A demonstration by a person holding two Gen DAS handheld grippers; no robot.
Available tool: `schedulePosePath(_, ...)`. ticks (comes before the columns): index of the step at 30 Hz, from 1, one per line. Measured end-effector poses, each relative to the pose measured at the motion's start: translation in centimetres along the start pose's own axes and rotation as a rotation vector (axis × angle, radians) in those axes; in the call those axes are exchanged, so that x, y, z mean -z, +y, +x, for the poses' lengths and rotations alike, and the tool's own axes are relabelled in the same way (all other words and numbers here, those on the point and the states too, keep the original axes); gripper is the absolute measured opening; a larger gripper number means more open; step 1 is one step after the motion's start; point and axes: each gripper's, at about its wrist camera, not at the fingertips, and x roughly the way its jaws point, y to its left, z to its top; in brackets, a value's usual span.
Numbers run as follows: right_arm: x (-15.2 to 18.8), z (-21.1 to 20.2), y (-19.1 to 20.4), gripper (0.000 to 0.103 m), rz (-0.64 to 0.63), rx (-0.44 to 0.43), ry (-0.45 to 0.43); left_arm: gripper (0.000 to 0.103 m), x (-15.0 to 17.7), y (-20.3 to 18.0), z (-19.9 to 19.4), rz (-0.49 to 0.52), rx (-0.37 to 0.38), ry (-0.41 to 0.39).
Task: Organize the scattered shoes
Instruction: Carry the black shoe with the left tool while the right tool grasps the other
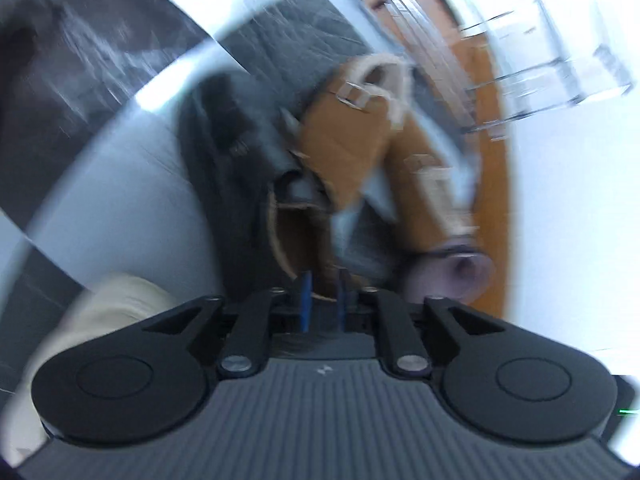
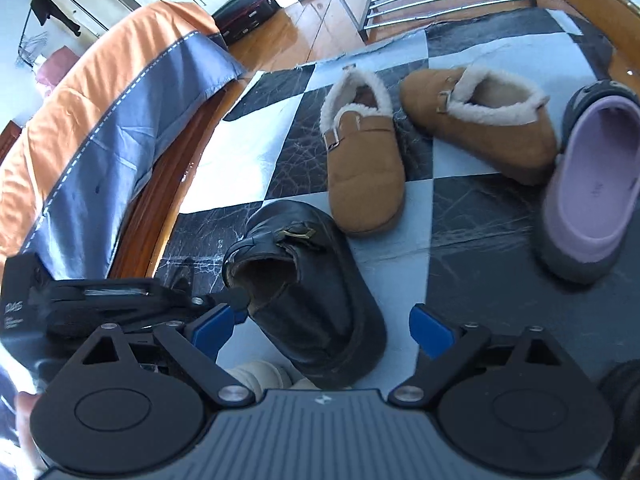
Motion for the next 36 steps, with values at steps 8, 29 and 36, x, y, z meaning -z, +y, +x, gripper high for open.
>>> schedulePosePath(8,0.0,4.9,2.0,0.095,-0.021,0.127,0.045,0.030,1.3,0.7,-2.2,0.043,-0.072,-0.012)
schedulePosePath(29,-1.0,7.4,-0.3,0.016,0.089,0.201,-0.002,0.037,1.3,3.1,-5.4,-0.032,-0.085,-0.059)
schedulePosePath(36,-1.8,-0.3,-6.2,0.016,0.070,0.025,-0.006,0.037,3.3,-2.2,-3.2,0.166,-0.202,-0.059)
